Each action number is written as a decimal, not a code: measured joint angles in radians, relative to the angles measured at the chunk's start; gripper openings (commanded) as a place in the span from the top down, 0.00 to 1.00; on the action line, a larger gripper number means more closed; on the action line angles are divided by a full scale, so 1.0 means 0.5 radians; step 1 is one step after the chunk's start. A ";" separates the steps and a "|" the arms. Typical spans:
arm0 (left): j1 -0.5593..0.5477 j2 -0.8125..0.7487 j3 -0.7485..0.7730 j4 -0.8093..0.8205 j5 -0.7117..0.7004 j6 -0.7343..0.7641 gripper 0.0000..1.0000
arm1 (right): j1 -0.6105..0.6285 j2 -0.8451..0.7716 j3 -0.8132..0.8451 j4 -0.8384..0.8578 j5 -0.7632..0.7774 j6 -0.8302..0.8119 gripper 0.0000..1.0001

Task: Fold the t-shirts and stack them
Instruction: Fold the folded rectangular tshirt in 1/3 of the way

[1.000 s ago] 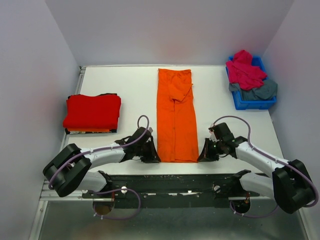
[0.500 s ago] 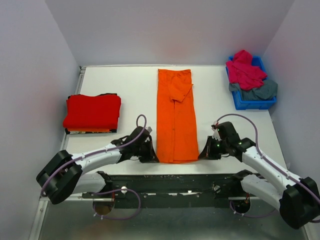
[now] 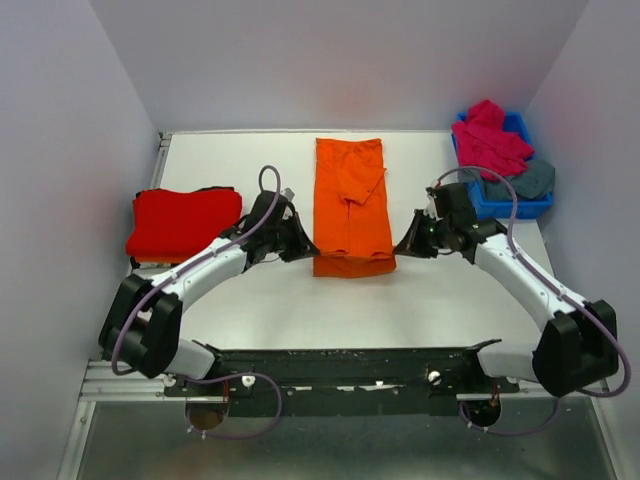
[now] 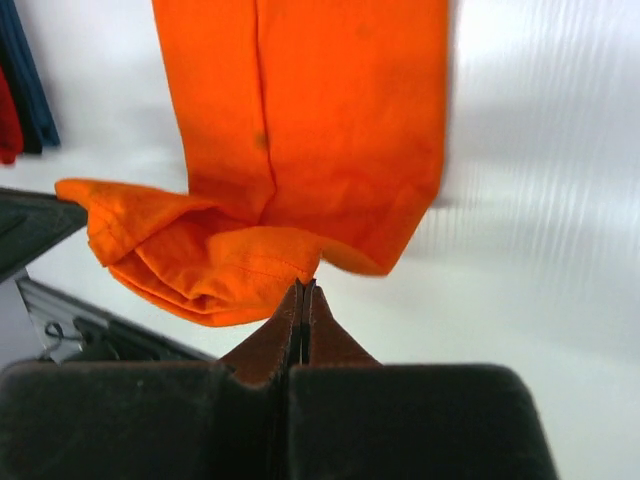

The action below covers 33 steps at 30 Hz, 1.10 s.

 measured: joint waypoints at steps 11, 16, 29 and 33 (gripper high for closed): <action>0.215 0.746 0.592 0.095 -0.029 0.045 1.00 | -0.288 0.819 0.596 0.103 -0.071 -0.079 0.99; 0.258 0.951 0.790 0.095 -0.047 0.063 1.00 | -0.313 1.089 0.841 0.111 -0.105 -0.096 0.99; 0.343 1.136 1.070 0.072 -0.076 0.095 1.00 | -0.348 1.480 1.338 0.050 -0.115 -0.134 0.99; 0.356 1.234 1.176 0.063 -0.075 0.101 1.00 | -0.362 1.581 1.456 0.029 -0.118 -0.134 0.95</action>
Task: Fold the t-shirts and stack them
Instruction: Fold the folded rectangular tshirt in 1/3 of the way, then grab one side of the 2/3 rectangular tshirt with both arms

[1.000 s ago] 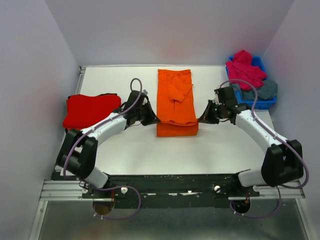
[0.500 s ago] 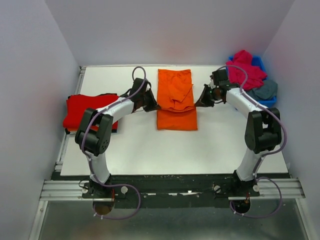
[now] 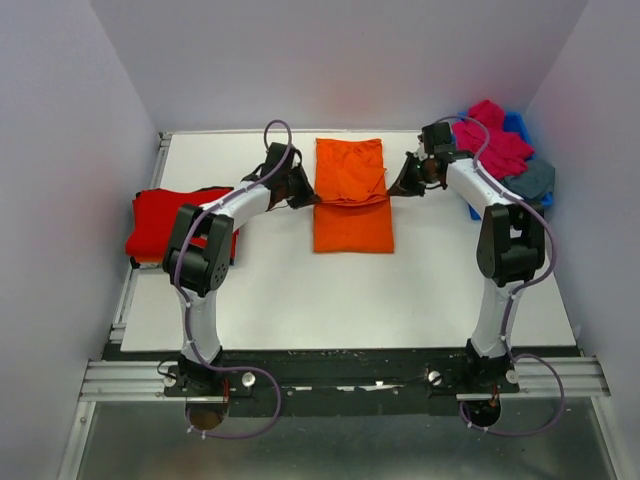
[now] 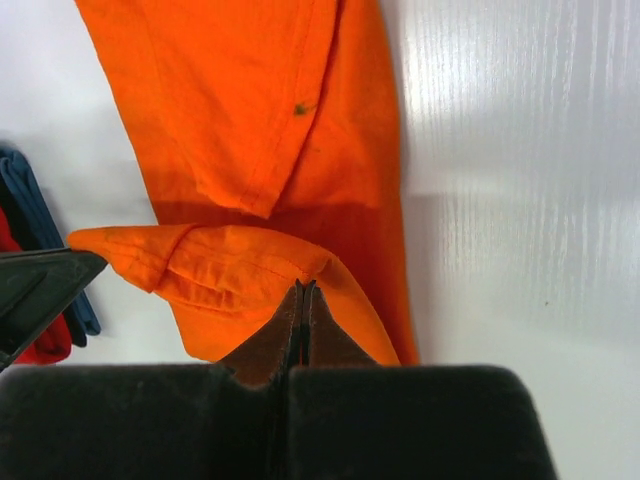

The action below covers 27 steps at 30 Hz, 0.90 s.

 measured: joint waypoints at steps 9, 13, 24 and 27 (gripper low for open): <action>0.027 0.150 0.125 0.005 -0.014 0.023 0.21 | -0.030 0.163 0.138 -0.026 -0.020 0.008 0.37; 0.031 0.061 0.044 -0.001 -0.098 0.076 0.23 | -0.038 -0.008 -0.173 0.108 -0.024 0.002 0.42; -0.081 -0.543 -0.839 0.108 -0.172 0.099 0.44 | -0.020 -0.582 -1.158 0.303 -0.089 -0.065 0.54; -0.117 -0.546 -0.962 0.121 -0.167 0.101 0.45 | -0.010 -0.588 -1.238 0.340 -0.092 -0.082 0.57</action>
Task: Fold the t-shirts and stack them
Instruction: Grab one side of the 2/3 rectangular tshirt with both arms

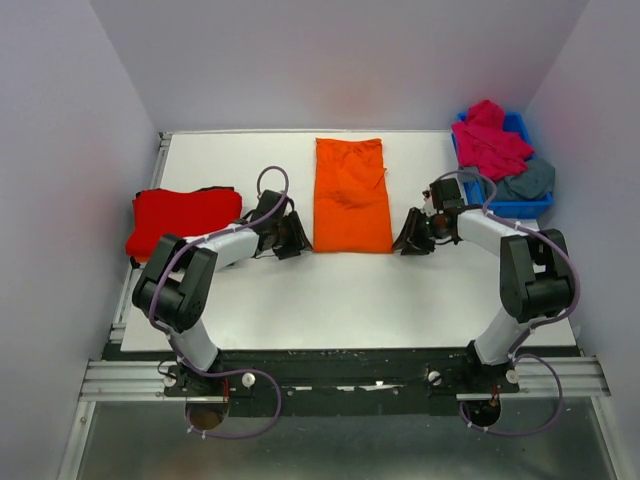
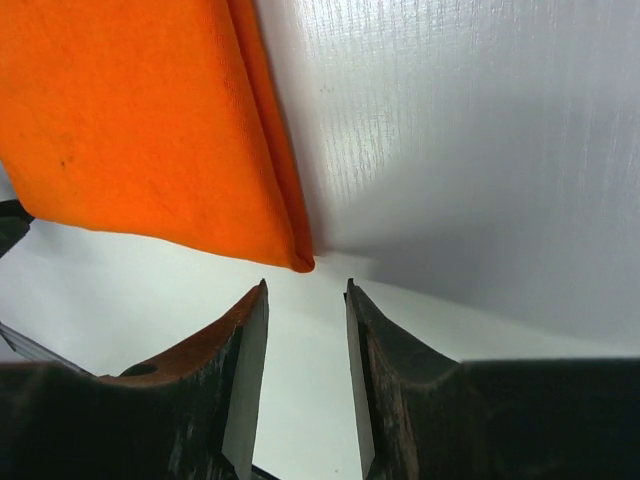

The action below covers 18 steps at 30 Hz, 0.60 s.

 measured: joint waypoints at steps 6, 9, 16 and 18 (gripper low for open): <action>-0.015 0.001 -0.045 0.053 0.024 -0.002 0.45 | 0.014 0.040 -0.020 0.076 -0.014 -0.006 0.59; -0.018 0.005 -0.040 0.063 0.036 -0.002 0.45 | 0.026 0.097 -0.015 0.096 -0.018 -0.004 0.62; -0.043 0.054 0.014 0.061 0.066 -0.002 0.46 | 0.056 0.171 0.035 0.125 -0.047 -0.007 0.94; -0.053 0.059 0.022 0.061 0.070 -0.002 0.46 | 0.063 0.185 0.037 0.133 -0.047 -0.007 0.99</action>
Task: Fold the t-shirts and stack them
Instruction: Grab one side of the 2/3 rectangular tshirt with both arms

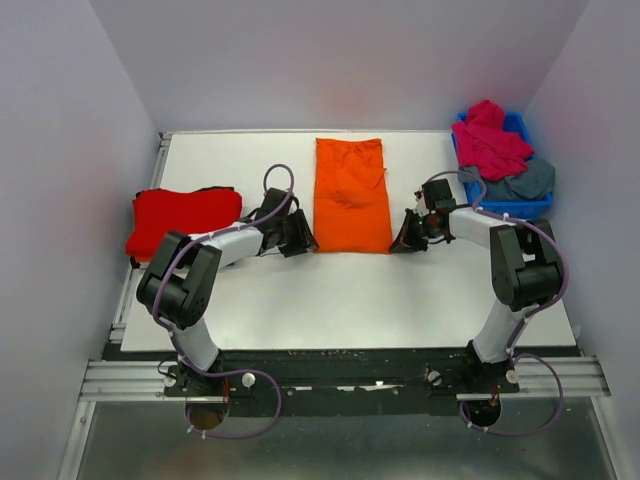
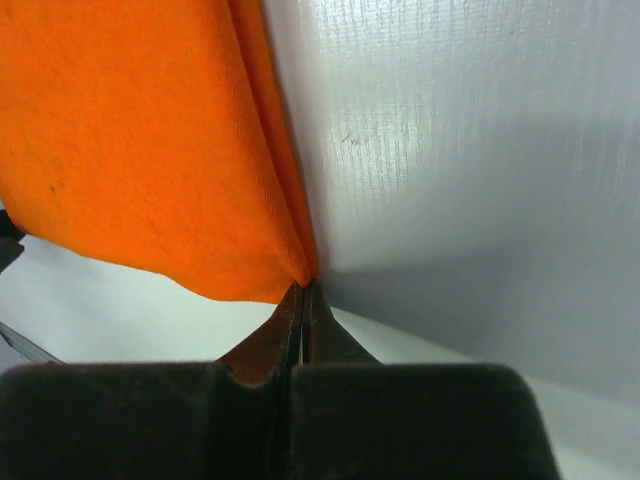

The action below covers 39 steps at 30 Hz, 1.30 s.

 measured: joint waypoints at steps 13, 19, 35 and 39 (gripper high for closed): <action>-0.014 0.074 0.050 -0.022 0.012 0.007 0.54 | 0.002 0.002 0.000 0.005 0.002 0.001 0.99; -0.014 0.164 0.123 -0.008 0.040 0.004 0.80 | 0.002 0.002 0.000 0.005 0.002 0.001 0.99; -0.031 -0.090 -0.005 -0.040 0.014 0.001 1.00 | 0.008 -0.334 -0.108 -0.058 -0.013 -0.037 0.99; -0.063 -0.357 -0.081 -0.126 0.008 0.039 1.00 | 0.024 -0.619 -0.270 -0.098 -0.053 -0.059 0.99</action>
